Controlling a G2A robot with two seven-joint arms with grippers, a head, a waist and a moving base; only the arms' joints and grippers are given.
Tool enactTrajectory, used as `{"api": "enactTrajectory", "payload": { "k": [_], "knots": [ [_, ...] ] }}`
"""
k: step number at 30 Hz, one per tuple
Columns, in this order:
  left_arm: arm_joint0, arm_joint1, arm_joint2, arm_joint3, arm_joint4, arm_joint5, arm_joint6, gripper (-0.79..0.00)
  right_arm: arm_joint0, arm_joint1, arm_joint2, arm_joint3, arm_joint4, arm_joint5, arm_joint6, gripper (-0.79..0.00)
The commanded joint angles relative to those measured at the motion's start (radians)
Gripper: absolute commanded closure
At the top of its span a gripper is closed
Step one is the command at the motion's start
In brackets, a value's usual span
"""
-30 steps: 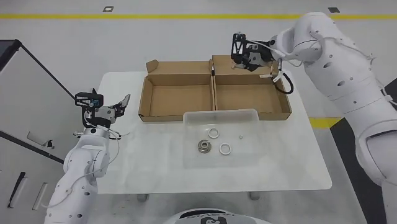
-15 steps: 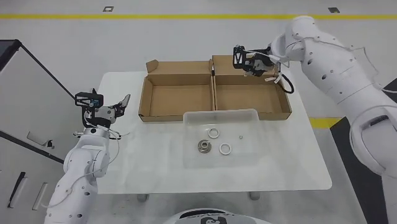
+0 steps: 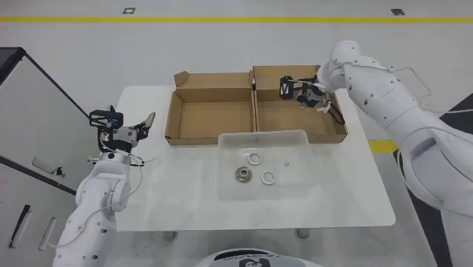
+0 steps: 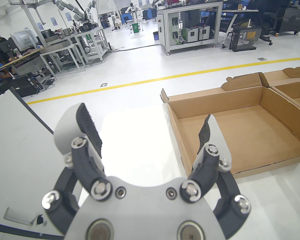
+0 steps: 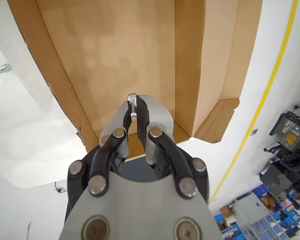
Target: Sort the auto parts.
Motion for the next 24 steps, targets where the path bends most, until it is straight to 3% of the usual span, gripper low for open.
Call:
{"api": "enactTrajectory", "payload": {
  "k": [1, 24],
  "knots": [
    [0.000, 0.000, 0.000, 0.000, 0.000, 0.000, 0.000, -0.785, -0.003, -0.004, -0.002, 0.018, -0.014, 0.002, -0.012, 0.000],
    [0.000, 0.000, 0.000, 0.000, 0.000, 0.000, 0.000, -0.785, -0.063, -0.035, -0.004, 0.215, -0.145, 0.072, -0.152, 0.000]
  ]
}}
